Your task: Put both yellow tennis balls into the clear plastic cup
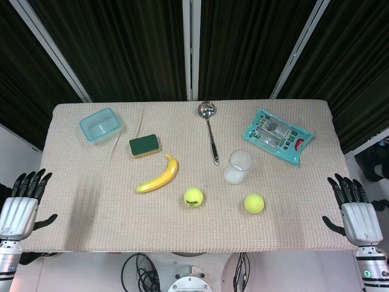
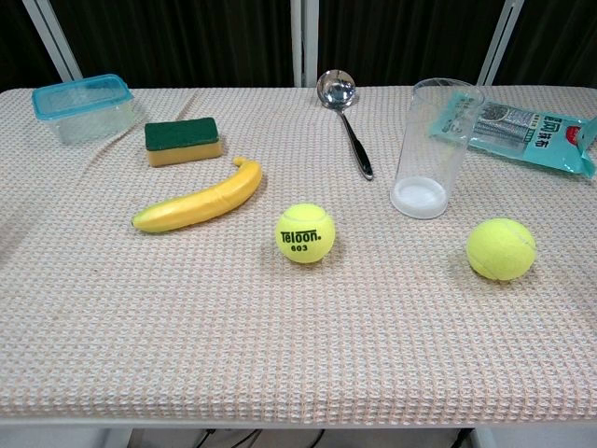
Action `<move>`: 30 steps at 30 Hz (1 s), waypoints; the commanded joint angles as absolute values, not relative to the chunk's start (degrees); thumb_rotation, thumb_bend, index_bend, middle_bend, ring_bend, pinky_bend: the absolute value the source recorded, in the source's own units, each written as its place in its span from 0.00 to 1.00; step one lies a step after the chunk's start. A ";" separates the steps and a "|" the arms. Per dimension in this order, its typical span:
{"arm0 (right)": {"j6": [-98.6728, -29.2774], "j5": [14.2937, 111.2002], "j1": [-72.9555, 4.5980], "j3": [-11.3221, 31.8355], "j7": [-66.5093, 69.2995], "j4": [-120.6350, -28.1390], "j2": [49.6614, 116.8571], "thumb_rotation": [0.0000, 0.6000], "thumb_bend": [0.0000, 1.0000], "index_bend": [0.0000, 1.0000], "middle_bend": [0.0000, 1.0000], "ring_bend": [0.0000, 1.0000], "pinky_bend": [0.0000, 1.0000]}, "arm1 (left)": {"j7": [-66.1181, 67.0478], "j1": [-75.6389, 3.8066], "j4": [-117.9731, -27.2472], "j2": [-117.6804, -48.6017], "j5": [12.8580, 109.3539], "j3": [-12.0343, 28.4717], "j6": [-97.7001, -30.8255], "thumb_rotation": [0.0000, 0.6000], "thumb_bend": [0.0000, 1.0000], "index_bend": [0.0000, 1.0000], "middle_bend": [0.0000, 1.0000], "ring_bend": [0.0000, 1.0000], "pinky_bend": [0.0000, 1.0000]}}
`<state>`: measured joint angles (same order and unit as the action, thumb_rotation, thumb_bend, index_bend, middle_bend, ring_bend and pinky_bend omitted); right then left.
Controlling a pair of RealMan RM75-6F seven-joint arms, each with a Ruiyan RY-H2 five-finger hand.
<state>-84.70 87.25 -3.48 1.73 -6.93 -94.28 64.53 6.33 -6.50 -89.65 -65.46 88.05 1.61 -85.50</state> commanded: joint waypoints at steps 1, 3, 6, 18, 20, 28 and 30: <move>-84.49 87.35 -3.63 1.72 -7.27 -94.33 64.75 1.00 0.12 0.00 0.00 0.00 0.00 | 6.15 -6.60 -89.50 -65.39 87.97 1.69 -85.38 1.00 0.00 0.01 0.00 0.00 0.00; -84.21 87.31 -3.74 1.68 -7.74 -94.52 64.79 1.00 0.12 0.00 0.00 0.00 0.00 | 5.88 -6.48 -89.33 -65.52 88.18 1.73 -85.82 1.00 0.00 0.01 0.00 0.00 0.00; -83.66 87.28 -3.92 1.50 -8.67 -94.92 64.89 1.00 0.13 0.00 0.00 0.00 0.00 | 5.32 -6.27 -88.84 -65.85 88.58 1.55 -86.24 1.00 0.00 0.01 0.00 0.00 0.00; -75.44 89.46 -8.72 0.10 -14.69 -96.12 68.32 1.00 0.14 0.00 0.00 0.00 0.00 | 3.91 -5.93 -86.80 -67.17 88.39 1.47 -86.47 1.00 0.00 0.01 0.00 0.00 0.00; -73.21 89.48 -10.38 0.43 -16.32 -95.87 69.81 1.00 0.14 0.00 0.00 0.00 0.00 | 3.77 -5.80 -86.41 -67.47 88.16 1.35 -86.30 1.00 0.00 0.01 0.00 0.00 0.00; -64.07 84.22 -16.25 2.47 -25.17 -94.50 76.70 1.00 0.16 0.00 0.00 0.00 0.00 | 4.25 -5.28 -86.41 -67.70 88.48 1.18 -87.13 1.00 0.00 0.01 0.00 0.00 0.00; -62.46 83.08 -17.30 2.67 -25.48 -94.80 77.91 1.00 0.16 0.00 0.00 0.00 0.00 | 4.46 -5.17 -86.54 -67.61 88.39 1.13 -87.15 1.00 0.00 0.01 0.00 0.00 0.00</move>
<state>-64.07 84.47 -15.93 2.16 -24.59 -94.83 76.44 4.45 -5.18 -86.53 -67.62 88.40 1.14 -87.14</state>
